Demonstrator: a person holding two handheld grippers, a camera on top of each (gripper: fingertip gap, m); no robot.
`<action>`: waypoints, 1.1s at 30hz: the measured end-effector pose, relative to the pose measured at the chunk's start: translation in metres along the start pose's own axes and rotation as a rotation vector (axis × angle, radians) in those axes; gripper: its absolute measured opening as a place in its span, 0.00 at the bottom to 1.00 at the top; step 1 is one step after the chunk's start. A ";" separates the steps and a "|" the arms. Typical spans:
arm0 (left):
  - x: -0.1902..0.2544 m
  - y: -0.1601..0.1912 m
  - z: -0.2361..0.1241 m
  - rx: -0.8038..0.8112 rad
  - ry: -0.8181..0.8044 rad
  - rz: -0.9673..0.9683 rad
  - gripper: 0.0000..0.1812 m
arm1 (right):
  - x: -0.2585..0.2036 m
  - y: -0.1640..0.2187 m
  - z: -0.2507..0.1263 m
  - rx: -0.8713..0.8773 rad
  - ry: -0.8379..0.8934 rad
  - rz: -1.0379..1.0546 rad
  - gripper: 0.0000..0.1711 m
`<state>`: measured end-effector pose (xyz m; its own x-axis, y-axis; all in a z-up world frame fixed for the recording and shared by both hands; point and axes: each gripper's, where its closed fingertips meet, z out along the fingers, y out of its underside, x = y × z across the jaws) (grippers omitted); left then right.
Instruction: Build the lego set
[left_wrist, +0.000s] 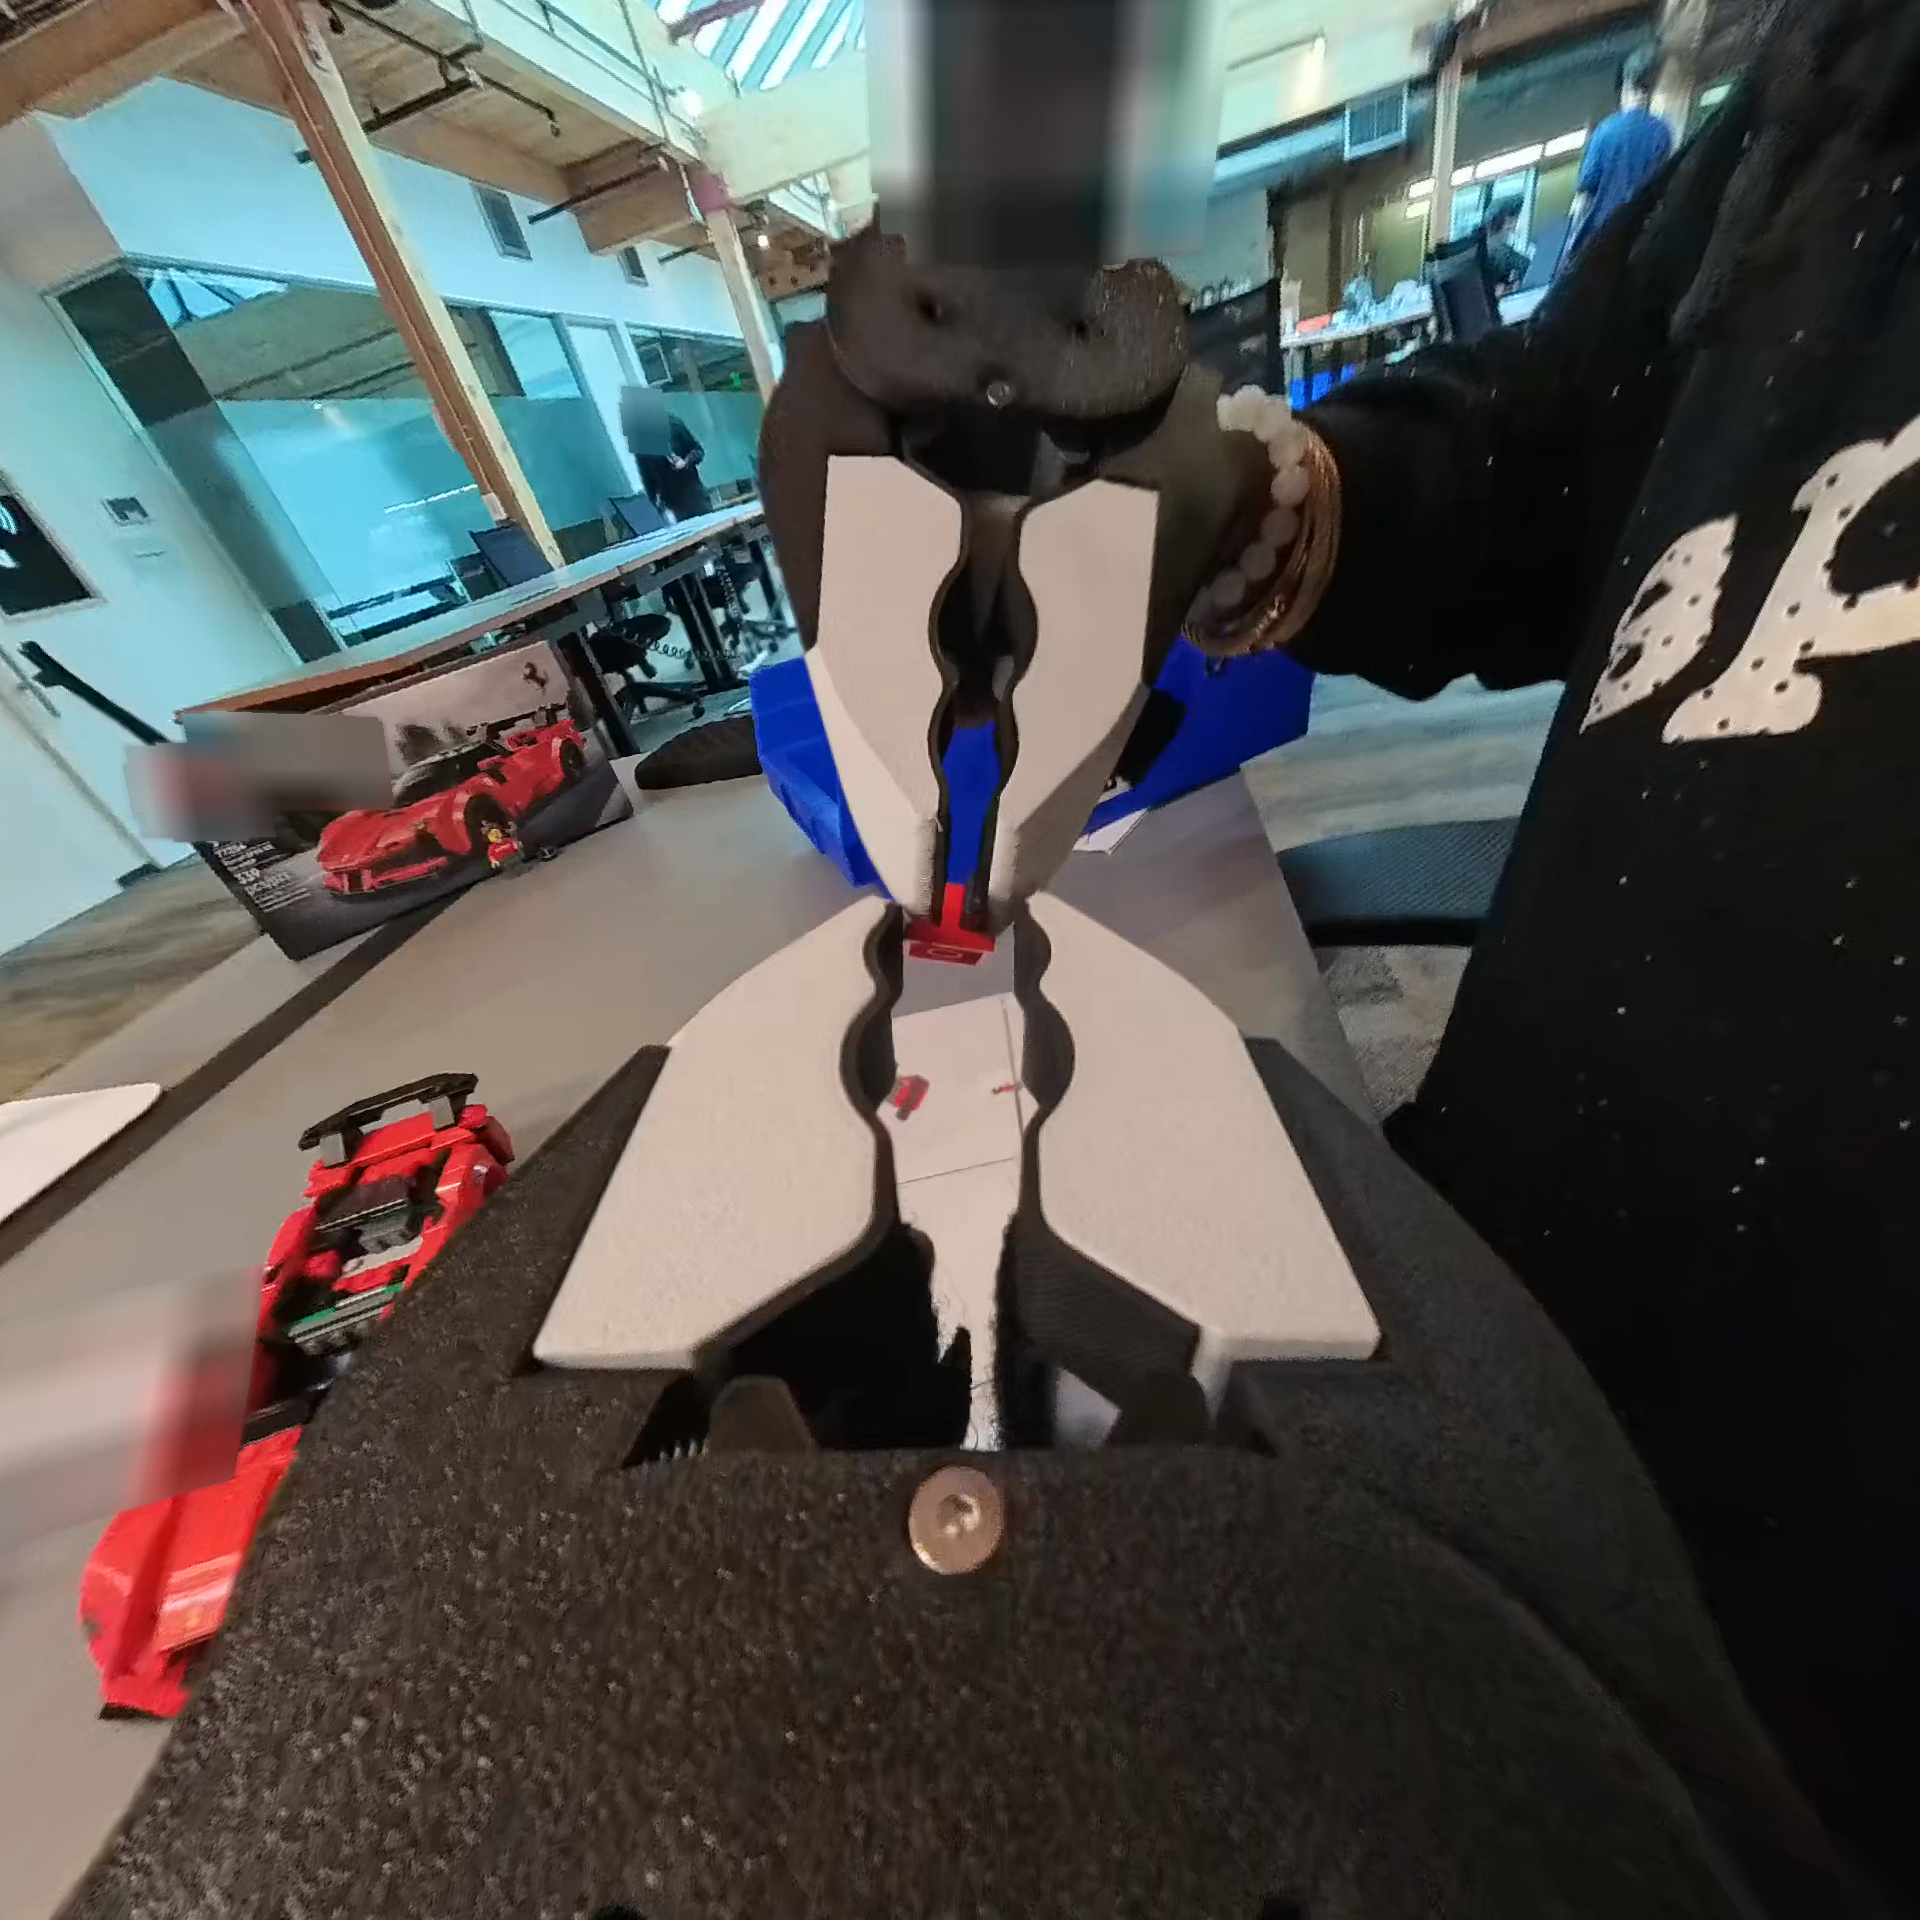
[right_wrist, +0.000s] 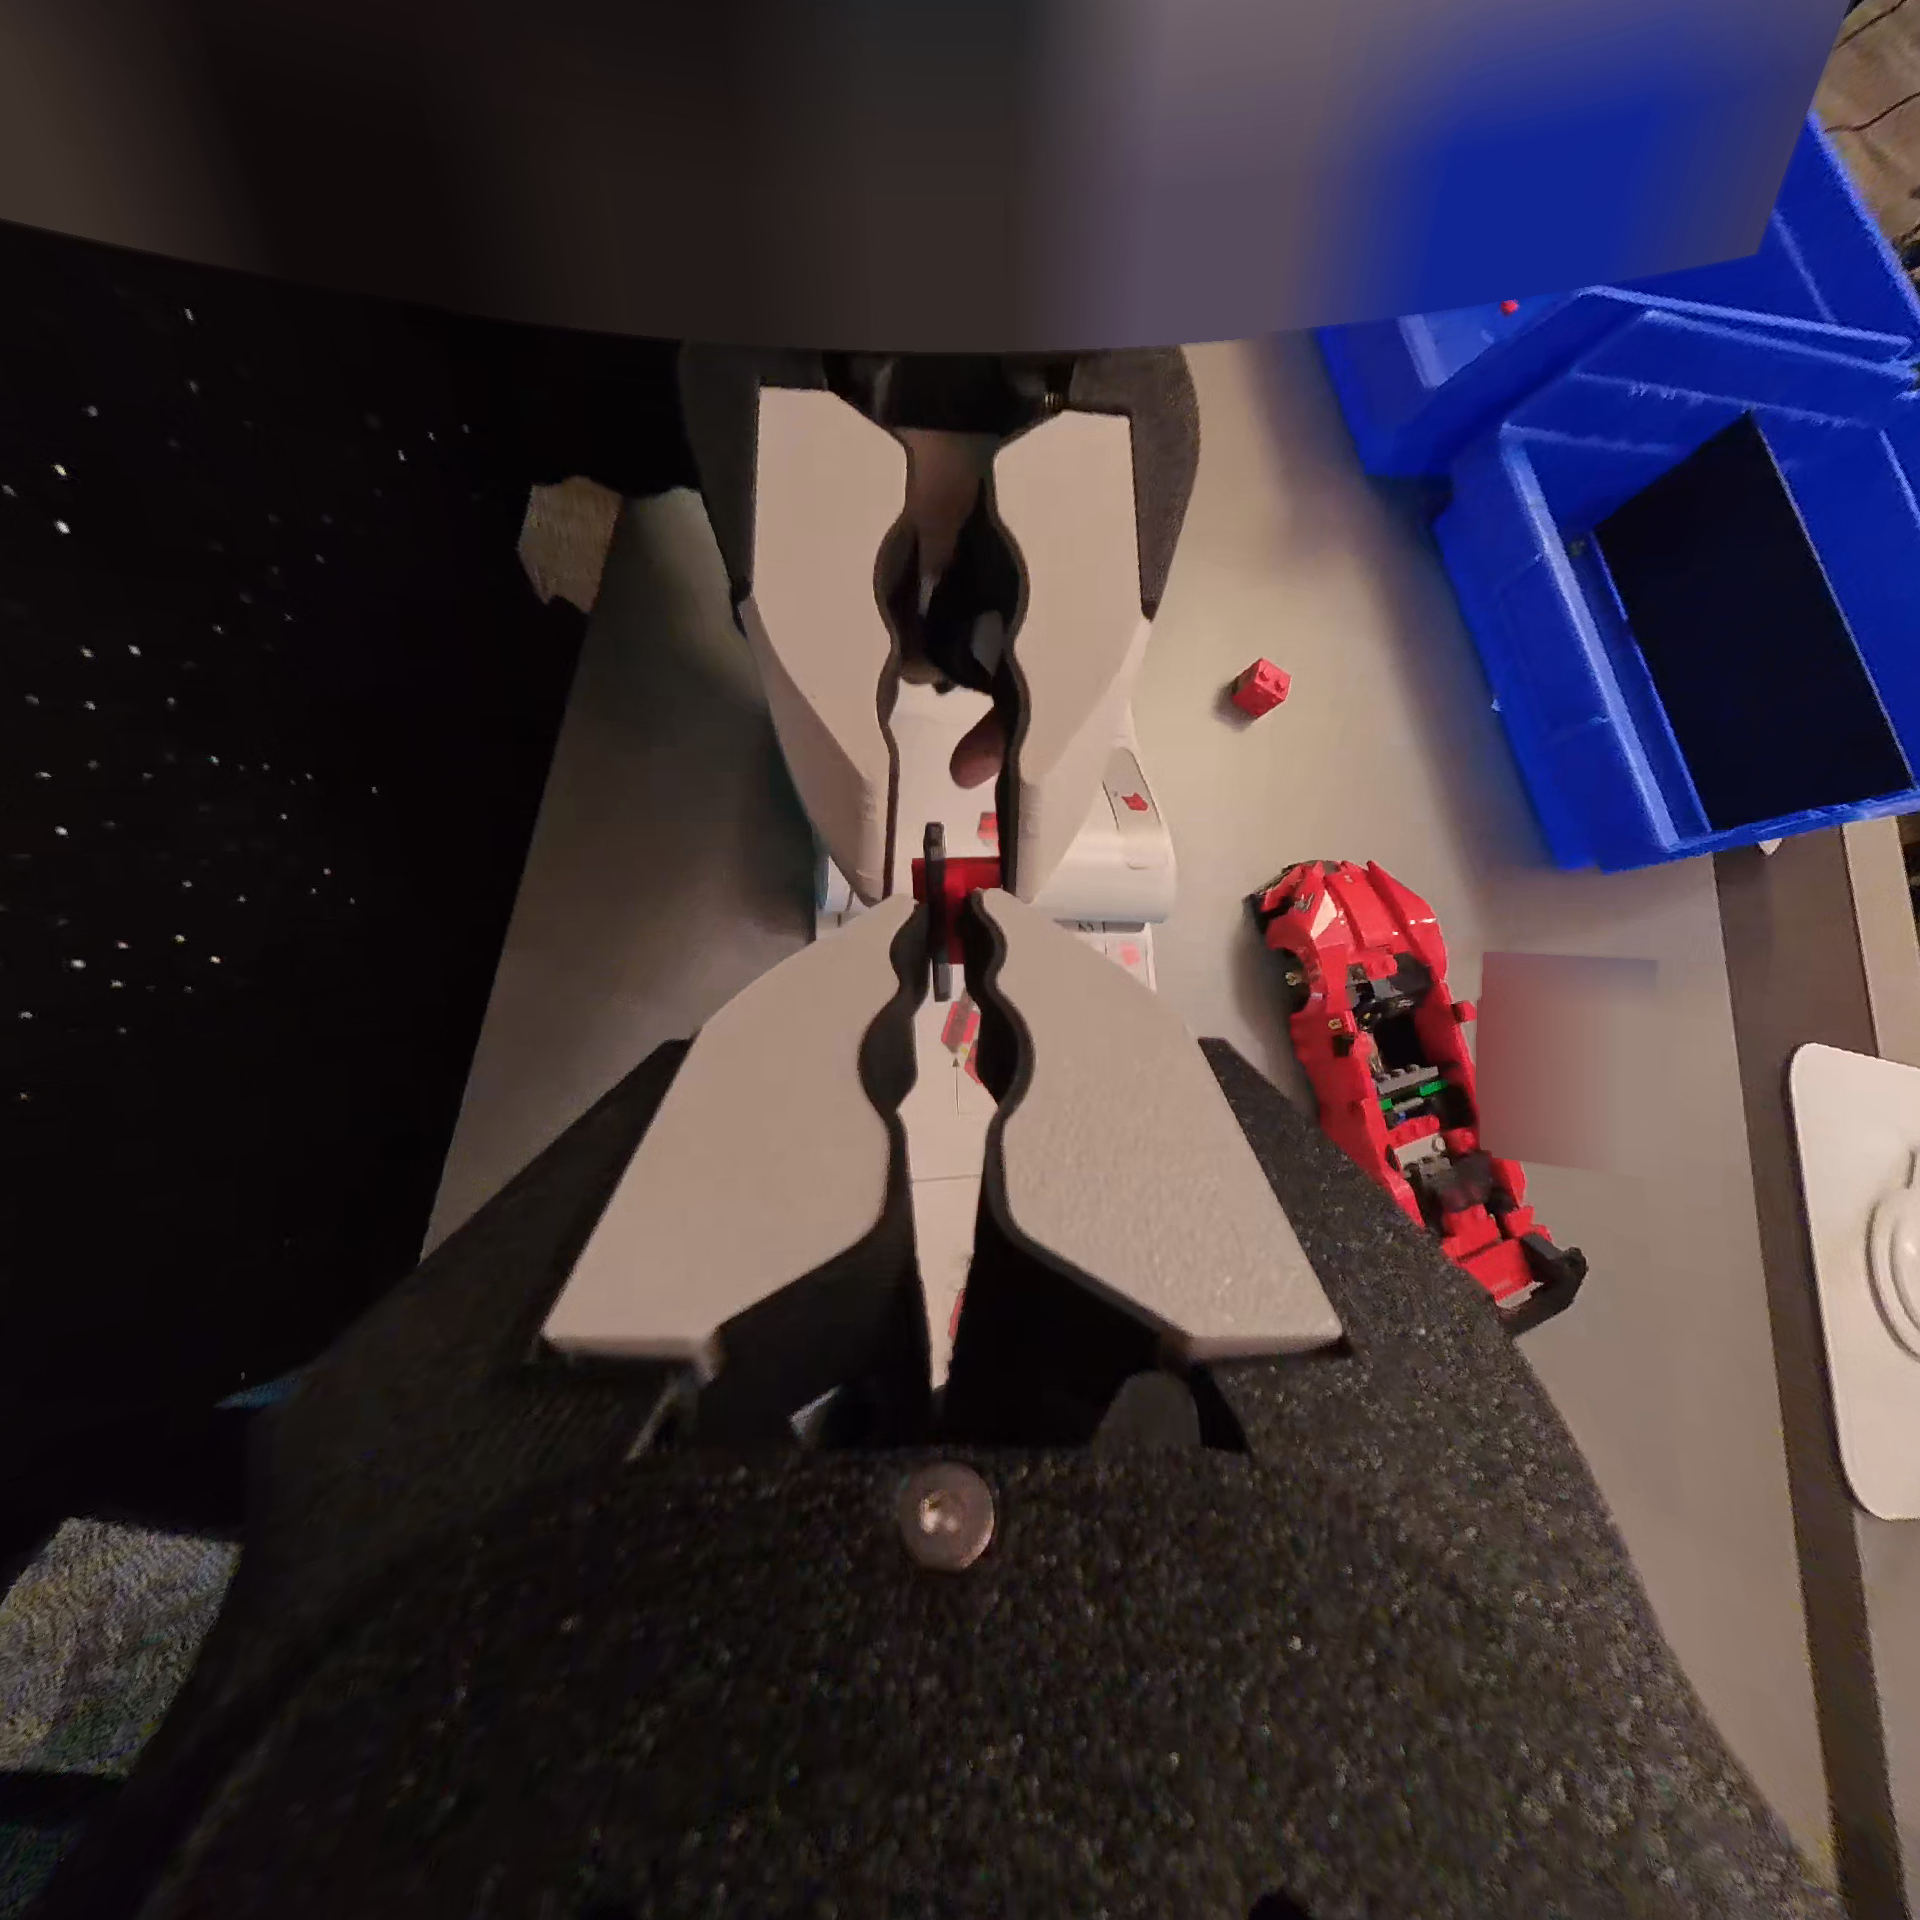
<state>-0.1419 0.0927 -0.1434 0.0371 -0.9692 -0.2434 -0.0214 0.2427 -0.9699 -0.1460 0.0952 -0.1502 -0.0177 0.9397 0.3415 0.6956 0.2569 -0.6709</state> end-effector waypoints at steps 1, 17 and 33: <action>0.001 0.002 0.000 -0.016 -0.003 0.016 0.11 | -0.001 0.002 0.000 -0.021 0.001 -0.012 0.04; -0.003 0.014 -0.001 -0.127 -0.087 0.187 0.09 | 0.000 0.018 0.006 -0.145 0.011 0.001 0.04; 0.001 0.017 0.001 -0.145 -0.017 0.135 0.03 | -0.004 0.015 0.008 -0.143 -0.024 0.024 0.04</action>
<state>-0.1415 0.0963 -0.1603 0.0405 -0.9271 -0.3726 -0.1713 0.3609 -0.9167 -0.1412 0.0970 -0.1663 -0.0160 0.9508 0.3094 0.7910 0.2013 -0.5777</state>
